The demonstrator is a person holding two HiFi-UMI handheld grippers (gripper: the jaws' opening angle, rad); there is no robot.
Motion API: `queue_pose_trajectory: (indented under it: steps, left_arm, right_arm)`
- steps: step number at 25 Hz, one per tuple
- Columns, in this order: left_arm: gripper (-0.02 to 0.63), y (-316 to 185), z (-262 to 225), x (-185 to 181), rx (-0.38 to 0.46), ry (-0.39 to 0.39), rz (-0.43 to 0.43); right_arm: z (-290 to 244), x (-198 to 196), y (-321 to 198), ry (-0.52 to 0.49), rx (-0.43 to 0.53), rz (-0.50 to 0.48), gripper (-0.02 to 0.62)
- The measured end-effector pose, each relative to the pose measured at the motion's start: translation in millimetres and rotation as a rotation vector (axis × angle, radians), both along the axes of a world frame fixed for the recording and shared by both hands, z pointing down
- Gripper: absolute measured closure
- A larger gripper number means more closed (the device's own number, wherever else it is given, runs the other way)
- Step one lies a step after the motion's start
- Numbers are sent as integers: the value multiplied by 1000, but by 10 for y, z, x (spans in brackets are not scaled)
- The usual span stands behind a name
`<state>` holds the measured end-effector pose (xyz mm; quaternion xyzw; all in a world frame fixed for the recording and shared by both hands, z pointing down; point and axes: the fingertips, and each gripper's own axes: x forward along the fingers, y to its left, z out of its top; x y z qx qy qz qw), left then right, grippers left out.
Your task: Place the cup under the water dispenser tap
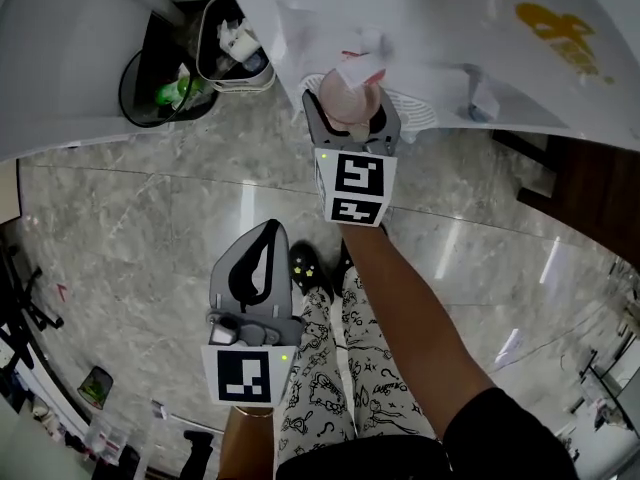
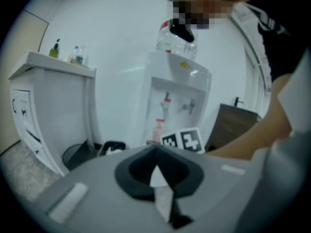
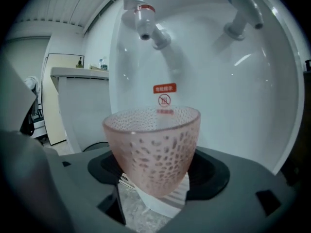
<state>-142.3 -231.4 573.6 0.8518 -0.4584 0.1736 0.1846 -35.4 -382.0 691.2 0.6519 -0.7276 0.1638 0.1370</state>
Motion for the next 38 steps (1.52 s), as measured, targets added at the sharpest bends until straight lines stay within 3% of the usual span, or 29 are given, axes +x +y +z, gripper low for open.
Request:
queue_pose_trajectory:
  steps: [4, 7, 12, 18, 24, 29, 30, 31, 32, 34, 38]
  left_arm:
    - [609, -20, -17, 9, -22, 43, -13]
    - [609, -2, -23, 40, -34, 46, -3]
    - [609, 44, -58, 78, -41, 53, 13]
    - [609, 59, -74, 63, -34, 45, 14]
    - [609, 109, -185, -32, -20, 14, -9]
    - [609, 141, -480, -86, 20, 30, -32]
    - [609, 155, -574, -83, 31, 32, -21]
    - [609, 168, -677, -75, 41, 28, -1]
    - [609, 179, -796, -63, 56, 22, 25]
    - [609, 222, -1118, -29, 101, 8, 80]
    - [609, 541, -2076, -2, 150, -3, 157]
  right_arm:
    - [52, 58, -8, 1, -28, 45, 213]
    - [84, 52, -12, 57, -61, 53, 213]
    - [226, 17, 21, 99, -170, -2, 213]
    - [196, 9, 85, 166, -196, -50, 212]
    - [-24, 124, 369, 65, -187, -10, 212]
    - [-409, 131, 1174, -6, -234, -64, 214]
    - [-554, 111, 1357, -33, -236, -82, 264]
    - [-737, 86, 1516, -74, -224, -100, 516]
    - [-949, 48, 1646, -131, -204, -124, 581]
    - [-1445, -43, 1866, -245, -172, -197, 581]
    - [-2763, -65, 2272, -343, -124, -306, 581]
